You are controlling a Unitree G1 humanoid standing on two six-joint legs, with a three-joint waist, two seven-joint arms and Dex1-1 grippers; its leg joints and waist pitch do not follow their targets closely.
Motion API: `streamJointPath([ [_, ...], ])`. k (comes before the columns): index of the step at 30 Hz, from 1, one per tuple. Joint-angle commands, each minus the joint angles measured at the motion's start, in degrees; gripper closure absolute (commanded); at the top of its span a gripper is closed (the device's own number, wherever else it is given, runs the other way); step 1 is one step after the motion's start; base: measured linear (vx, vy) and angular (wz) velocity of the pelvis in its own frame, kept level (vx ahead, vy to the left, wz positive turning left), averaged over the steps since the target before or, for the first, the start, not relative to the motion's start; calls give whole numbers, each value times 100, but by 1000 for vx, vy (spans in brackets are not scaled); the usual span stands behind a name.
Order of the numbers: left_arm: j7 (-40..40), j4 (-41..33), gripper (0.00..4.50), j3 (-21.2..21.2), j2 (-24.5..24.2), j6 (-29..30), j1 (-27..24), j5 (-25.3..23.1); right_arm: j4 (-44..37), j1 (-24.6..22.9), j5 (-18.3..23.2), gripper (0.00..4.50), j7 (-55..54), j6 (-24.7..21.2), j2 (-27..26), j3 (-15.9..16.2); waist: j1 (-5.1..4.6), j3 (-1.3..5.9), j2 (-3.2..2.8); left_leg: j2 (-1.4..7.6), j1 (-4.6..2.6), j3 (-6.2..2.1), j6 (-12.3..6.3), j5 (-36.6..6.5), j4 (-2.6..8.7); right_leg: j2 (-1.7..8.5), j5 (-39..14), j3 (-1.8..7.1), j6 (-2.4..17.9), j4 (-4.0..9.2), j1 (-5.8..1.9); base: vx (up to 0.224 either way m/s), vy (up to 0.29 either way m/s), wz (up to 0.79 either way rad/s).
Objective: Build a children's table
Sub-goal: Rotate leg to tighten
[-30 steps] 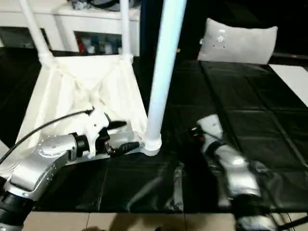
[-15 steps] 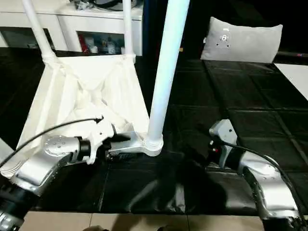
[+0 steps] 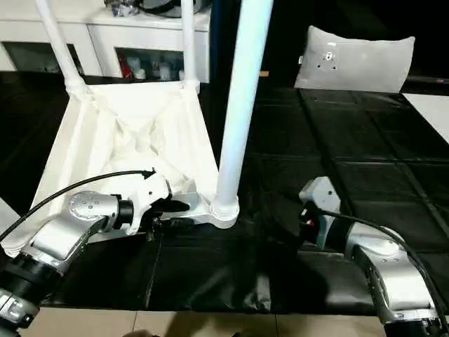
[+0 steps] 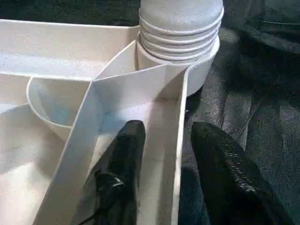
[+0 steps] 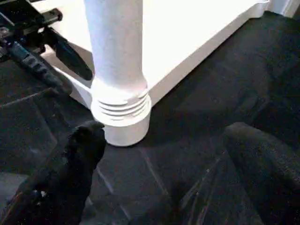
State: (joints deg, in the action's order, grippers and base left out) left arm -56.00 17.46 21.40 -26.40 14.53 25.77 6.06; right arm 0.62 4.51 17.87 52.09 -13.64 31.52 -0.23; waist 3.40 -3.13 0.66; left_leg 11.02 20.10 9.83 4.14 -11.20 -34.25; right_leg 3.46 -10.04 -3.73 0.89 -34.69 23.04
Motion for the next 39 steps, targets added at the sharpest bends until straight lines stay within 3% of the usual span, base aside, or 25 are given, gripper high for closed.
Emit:
streamJointPath([
  [1,-18,196,305,140,-51,47,-1,-184,-84,10,13,0,49,-52,54,8,29,275,45,145,-4,-82,-199,-1648,419,427,-3322,223,367,666,-208,0,0,0],
  [4,-108,246,325,255,-105,-9,67,-312,-17,66,-10,0,77,-62,62,66,23,275,40,146,-21,-89,-201,-1722,418,428,-3474,214,282,698,-181,0,0,0],
  [12,-262,408,399,269,-66,-107,159,-408,52,231,-59,0,128,-62,19,190,24,300,24,171,2,-90,-228,-1608,445,436,-2966,225,504,633,-218,0,0,0],
  [18,-365,644,447,314,-23,-257,260,-492,320,528,-137,0,242,33,-12,288,40,302,32,168,-3,-78,-234,-1538,435,444,-2988,232,525,635,-220,0,0,0],
  [25,-468,825,447,446,-44,-470,355,-691,670,854,-232,0,348,184,-9,389,28,303,27,178,-18,-78,-221,-1583,435,451,-2969,233,575,628,-213,0,0,0],
  [27,-718,843,447,552,-108,-977,364,-733,785,1006,-219,0,562,152,4,526,33,310,34,176,-7,-83,-244,-1543,440,455,-2916,232,583,628,-228,0,0,0],
  [28,-859,787,447,578,-135,-1119,346,-703,808,1043,-186,0,701,134,18,581,27,312,67,179,0,-74,-256,-1531,435,451,-2881,238,582,622,-228,0,0,0],
  [30,-992,701,447,612,-163,-1232,326,-712,847,1106,-102,0,924,154,5,636,48,327,44,201,3,-78,-267,-1429,439,465,-2653,253,642,582,-242,0,0,0],
  [35,-1446,396,450,778,-225,-1604,195,-612,1135,1335,-59,45,1322,177,-61,762,76,375,43,222,17,-48,-339,-957,412,455,-1485,271,1101,430,-280,0,0,0],
  [39,-1741,165,450,915,-248,-1728,75,-553,1386,1481,17,76,1566,172,-158,850,186,383,26,245,-8,-20,-395,-790,397,456,-1131,276,1256,386,-278,0,0,0],
])
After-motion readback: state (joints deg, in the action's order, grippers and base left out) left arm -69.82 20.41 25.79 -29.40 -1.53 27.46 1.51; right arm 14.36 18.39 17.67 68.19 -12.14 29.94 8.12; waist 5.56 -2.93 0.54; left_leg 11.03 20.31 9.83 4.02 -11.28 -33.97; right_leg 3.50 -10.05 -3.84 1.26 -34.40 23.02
